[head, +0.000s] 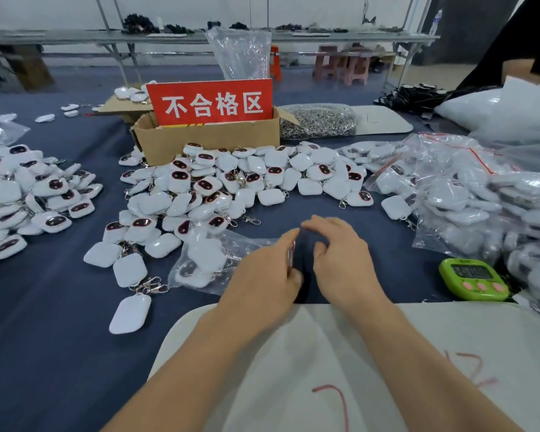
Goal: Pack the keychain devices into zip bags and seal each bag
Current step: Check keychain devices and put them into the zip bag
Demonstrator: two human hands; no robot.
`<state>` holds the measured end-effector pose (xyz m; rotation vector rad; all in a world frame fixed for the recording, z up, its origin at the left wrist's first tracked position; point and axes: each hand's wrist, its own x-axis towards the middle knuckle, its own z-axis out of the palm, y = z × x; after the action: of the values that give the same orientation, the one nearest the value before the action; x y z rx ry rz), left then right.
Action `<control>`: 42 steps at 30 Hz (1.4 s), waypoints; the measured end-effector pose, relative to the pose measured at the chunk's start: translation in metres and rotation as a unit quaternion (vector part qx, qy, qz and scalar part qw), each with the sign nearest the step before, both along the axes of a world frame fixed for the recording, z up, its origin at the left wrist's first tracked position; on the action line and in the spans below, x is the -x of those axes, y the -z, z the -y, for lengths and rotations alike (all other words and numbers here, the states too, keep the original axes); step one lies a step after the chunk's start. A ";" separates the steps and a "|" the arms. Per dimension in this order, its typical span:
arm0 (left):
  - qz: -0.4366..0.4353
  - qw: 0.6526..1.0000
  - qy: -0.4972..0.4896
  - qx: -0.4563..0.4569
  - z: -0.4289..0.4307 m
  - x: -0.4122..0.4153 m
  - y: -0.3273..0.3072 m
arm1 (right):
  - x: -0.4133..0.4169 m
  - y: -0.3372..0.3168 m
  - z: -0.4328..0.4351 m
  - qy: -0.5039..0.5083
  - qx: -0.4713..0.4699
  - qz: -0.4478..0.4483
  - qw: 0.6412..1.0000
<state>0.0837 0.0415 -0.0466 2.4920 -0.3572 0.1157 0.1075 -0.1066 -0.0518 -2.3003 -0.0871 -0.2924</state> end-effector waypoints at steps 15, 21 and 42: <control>0.040 0.993 -0.082 0.075 -0.003 -0.007 0.005 | -0.092 -0.002 -0.038 -0.170 0.230 -0.008 0.958; 0.029 0.995 -0.074 0.068 -0.005 -0.005 0.002 | -0.079 0.007 -0.039 -0.053 0.249 0.069 0.965; -0.003 0.946 0.020 0.323 0.015 0.021 -0.013 | 0.060 -0.031 0.016 -0.020 -0.414 -0.111 0.903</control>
<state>0.0628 0.0261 -0.0336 1.8343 -0.3047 0.1763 0.0479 -0.1231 -0.0205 -1.4643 0.0951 -0.0207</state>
